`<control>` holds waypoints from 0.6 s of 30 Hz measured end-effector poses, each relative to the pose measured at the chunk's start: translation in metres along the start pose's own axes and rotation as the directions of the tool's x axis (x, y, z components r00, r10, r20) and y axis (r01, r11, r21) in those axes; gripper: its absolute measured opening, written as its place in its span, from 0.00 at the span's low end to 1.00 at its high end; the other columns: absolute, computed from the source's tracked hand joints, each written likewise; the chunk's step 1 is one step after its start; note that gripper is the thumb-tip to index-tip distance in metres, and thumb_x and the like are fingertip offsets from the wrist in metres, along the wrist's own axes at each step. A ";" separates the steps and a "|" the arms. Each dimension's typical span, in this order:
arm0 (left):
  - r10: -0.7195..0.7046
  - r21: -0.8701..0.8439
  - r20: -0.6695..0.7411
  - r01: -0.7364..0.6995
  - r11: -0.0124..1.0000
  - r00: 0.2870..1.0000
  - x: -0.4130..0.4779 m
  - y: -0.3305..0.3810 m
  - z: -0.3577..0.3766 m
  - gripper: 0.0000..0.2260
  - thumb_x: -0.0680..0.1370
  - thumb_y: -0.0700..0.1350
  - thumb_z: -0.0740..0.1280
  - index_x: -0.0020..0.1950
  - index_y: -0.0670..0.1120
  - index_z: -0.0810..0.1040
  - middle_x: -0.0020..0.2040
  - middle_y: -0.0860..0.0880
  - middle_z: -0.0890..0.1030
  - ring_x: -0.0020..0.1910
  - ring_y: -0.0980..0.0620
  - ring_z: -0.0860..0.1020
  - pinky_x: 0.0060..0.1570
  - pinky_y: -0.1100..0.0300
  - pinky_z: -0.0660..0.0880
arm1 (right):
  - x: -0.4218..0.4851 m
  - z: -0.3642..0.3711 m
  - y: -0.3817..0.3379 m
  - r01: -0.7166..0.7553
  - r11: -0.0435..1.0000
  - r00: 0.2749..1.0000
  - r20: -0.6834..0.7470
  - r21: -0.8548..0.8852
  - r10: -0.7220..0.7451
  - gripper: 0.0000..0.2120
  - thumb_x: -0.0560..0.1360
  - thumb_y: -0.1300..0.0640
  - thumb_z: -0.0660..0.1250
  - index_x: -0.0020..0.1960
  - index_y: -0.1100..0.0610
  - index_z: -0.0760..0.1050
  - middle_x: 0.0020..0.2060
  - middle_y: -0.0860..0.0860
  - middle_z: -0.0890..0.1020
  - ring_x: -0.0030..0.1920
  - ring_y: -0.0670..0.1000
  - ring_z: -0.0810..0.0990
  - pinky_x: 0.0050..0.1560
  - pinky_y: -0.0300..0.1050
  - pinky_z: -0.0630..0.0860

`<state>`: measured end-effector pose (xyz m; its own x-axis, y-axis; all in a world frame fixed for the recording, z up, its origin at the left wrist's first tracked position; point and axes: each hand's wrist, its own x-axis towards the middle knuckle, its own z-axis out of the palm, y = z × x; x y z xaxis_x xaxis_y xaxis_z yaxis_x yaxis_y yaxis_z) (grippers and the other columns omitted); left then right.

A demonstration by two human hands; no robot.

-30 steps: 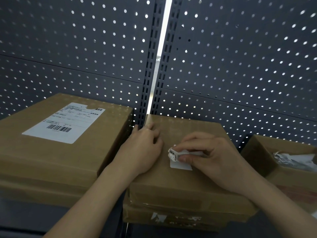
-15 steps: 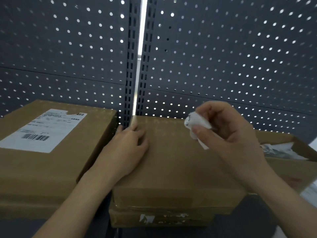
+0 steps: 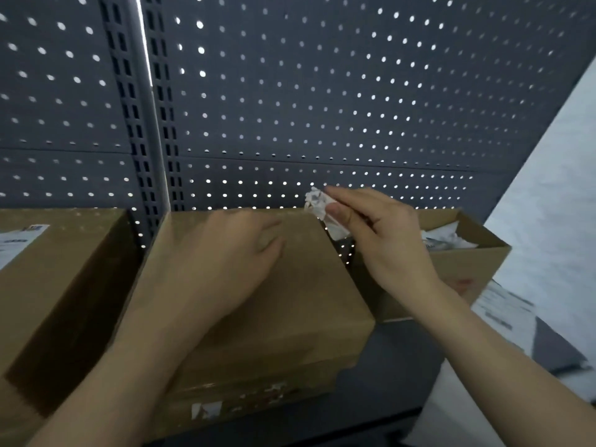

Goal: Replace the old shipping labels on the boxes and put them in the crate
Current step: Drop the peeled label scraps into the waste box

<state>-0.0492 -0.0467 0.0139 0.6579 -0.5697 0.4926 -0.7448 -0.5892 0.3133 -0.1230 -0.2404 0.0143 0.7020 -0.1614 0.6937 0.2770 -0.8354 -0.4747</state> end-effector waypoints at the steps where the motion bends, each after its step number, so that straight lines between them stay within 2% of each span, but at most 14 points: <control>1: 0.010 -0.030 0.022 -0.009 1.000 1.000 0.004 0.008 0.007 0.09 0.79 0.52 0.61 0.52 0.54 0.79 0.45 0.55 0.82 0.46 0.53 0.78 0.39 0.63 0.72 | -0.001 -0.008 0.004 -0.040 0.999 0.999 -0.020 -0.027 0.040 0.14 0.79 0.55 0.65 0.65 0.53 0.77 0.43 0.45 0.82 0.41 0.38 0.78 0.45 0.32 0.70; 3: 0.051 -0.114 0.057 -0.045 0.992 0.997 0.012 0.022 0.020 0.11 0.77 0.54 0.59 0.48 0.52 0.78 0.42 0.56 0.80 0.43 0.53 0.78 0.41 0.53 0.76 | -0.003 -0.025 0.015 -0.112 0.989 0.992 -0.071 -0.094 0.106 0.09 0.80 0.54 0.65 0.59 0.51 0.78 0.40 0.41 0.81 0.39 0.37 0.77 0.43 0.32 0.69; 5: 0.096 -0.141 0.089 -0.083 0.986 0.991 0.016 0.039 0.032 0.15 0.75 0.57 0.55 0.44 0.51 0.77 0.39 0.56 0.78 0.41 0.53 0.76 0.41 0.51 0.76 | -0.004 -0.045 0.029 -0.172 0.972 0.982 -0.111 -0.159 0.155 0.05 0.79 0.54 0.65 0.50 0.53 0.79 0.38 0.41 0.81 0.39 0.36 0.77 0.42 0.32 0.70; 7: 0.118 -0.157 0.106 -0.100 0.983 0.987 0.018 0.057 0.042 0.16 0.75 0.59 0.55 0.45 0.51 0.79 0.38 0.55 0.79 0.41 0.51 0.77 0.42 0.51 0.76 | -0.004 -0.067 0.046 -0.245 0.953 0.965 -0.134 -0.178 0.223 0.05 0.79 0.55 0.66 0.46 0.54 0.79 0.39 0.42 0.82 0.41 0.36 0.78 0.43 0.30 0.71; 11: 0.192 -0.194 0.135 -0.164 0.967 0.972 0.021 0.095 0.063 0.11 0.78 0.56 0.60 0.48 0.53 0.80 0.43 0.55 0.80 0.43 0.53 0.78 0.43 0.51 0.77 | -0.002 -0.103 0.088 -0.341 0.907 0.940 -0.112 -0.247 0.323 0.04 0.75 0.57 0.68 0.42 0.52 0.81 0.40 0.42 0.83 0.44 0.40 0.80 0.49 0.39 0.76; 15: 0.252 -0.224 0.174 -0.211 0.951 0.952 0.027 0.134 0.083 0.15 0.77 0.57 0.56 0.52 0.54 0.79 0.49 0.56 0.80 0.47 0.52 0.78 0.44 0.51 0.78 | -0.007 -0.119 0.126 -0.382 0.881 0.922 -0.058 -0.280 0.382 0.03 0.72 0.59 0.72 0.44 0.52 0.80 0.39 0.46 0.83 0.41 0.44 0.80 0.41 0.36 0.72; 18: 0.277 -0.234 0.215 -0.226 0.946 0.937 0.024 0.160 0.103 0.10 0.78 0.54 0.60 0.50 0.52 0.78 0.47 0.55 0.78 0.45 0.52 0.78 0.43 0.51 0.77 | -0.010 -0.122 0.149 -0.370 0.879 0.923 -0.008 -0.302 0.386 0.08 0.70 0.59 0.75 0.48 0.55 0.80 0.39 0.47 0.83 0.41 0.44 0.80 0.42 0.36 0.74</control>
<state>-0.1414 -0.2139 -0.0079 0.4339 -0.8198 0.3738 -0.8790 -0.2941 0.3752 -0.1686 -0.4271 0.0031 0.7495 -0.4751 0.4610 -0.2141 -0.8330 -0.5102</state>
